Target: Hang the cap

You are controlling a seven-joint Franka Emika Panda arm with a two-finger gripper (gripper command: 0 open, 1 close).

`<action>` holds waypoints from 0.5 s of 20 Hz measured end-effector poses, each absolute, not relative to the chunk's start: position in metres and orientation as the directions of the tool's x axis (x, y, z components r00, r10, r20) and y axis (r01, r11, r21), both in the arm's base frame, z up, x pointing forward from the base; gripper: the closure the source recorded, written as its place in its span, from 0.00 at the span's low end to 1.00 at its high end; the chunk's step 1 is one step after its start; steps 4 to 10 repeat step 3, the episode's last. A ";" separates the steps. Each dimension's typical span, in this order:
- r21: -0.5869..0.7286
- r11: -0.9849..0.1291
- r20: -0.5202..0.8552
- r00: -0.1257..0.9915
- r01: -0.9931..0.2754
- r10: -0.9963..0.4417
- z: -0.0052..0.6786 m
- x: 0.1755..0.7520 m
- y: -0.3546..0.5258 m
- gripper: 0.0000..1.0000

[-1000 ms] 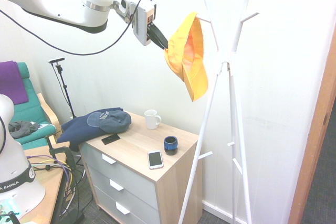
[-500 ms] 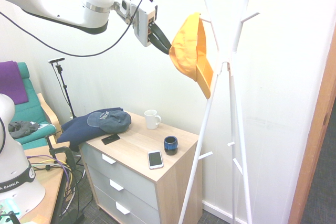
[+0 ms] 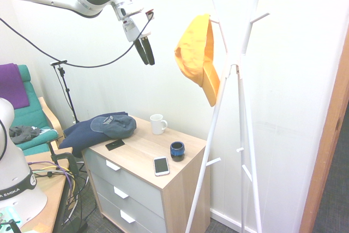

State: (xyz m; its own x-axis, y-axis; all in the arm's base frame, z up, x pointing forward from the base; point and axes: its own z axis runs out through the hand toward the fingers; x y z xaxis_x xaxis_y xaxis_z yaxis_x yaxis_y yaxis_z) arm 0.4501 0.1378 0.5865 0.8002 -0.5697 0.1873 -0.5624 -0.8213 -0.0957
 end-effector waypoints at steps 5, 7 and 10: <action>-0.103 -0.827 0.104 0.821 -0.553 -0.562 0.582 0.446 0.136 0.00; -0.103 -0.827 0.104 0.821 -0.553 -0.562 0.582 0.446 0.136 0.00; -0.103 -0.827 0.104 0.821 -0.553 -0.562 0.582 0.446 0.136 0.00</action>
